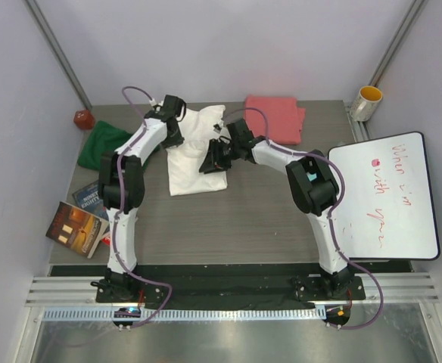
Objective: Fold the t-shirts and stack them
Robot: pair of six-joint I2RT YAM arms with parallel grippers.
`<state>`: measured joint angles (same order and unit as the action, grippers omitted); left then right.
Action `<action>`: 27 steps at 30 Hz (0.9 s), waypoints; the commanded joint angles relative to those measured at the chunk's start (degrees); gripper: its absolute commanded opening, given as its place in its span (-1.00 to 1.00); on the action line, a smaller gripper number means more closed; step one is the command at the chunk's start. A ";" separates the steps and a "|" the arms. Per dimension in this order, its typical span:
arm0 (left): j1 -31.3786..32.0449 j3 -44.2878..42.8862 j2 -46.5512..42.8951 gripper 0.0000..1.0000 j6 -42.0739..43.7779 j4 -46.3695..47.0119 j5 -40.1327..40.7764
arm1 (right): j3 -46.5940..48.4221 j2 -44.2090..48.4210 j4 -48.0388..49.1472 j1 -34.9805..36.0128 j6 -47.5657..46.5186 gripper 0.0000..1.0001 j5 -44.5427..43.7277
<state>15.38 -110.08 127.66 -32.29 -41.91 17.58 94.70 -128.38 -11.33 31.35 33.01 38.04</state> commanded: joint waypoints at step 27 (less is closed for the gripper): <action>7.83 30.19 -11.99 -0.43 -4.71 12.91 -8.00 | 31.50 -19.54 -2.46 -3.58 -2.78 -0.33 -7.46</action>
<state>22.37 -81.78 115.52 -35.24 -30.20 10.13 120.90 -146.50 -14.33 29.02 30.09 32.60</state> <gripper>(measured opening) 0.291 0.336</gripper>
